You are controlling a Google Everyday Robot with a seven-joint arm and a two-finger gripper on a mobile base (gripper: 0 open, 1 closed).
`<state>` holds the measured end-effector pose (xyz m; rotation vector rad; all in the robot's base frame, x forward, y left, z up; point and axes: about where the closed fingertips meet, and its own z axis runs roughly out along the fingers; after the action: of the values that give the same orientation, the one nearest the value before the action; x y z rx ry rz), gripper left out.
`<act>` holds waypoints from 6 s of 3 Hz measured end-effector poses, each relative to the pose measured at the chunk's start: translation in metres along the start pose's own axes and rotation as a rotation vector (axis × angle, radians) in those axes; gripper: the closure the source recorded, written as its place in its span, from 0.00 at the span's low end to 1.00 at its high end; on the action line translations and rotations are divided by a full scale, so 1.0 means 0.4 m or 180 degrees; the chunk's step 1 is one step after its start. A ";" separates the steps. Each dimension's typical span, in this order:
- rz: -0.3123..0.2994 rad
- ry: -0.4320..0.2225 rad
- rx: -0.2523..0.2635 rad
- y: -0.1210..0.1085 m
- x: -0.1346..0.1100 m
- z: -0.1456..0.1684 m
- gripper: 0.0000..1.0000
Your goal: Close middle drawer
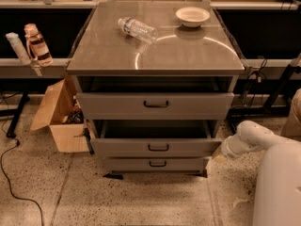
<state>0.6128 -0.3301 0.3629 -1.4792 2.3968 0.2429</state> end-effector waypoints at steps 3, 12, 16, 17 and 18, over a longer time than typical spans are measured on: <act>0.0000 0.0000 0.0000 0.000 0.000 0.000 0.58; -0.0196 -0.0035 -0.0198 0.026 -0.053 0.048 1.00; -0.0367 -0.0096 0.0102 -0.043 -0.148 0.039 0.81; -0.0367 -0.0096 0.0102 -0.043 -0.148 0.040 0.58; -0.0367 -0.0096 0.0102 -0.043 -0.148 0.040 0.61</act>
Offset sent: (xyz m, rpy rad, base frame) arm 0.0000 0.0000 0.0000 0.0000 0.0000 0.0000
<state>0.6556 -0.2834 0.3691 -1.5812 2.2721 0.1980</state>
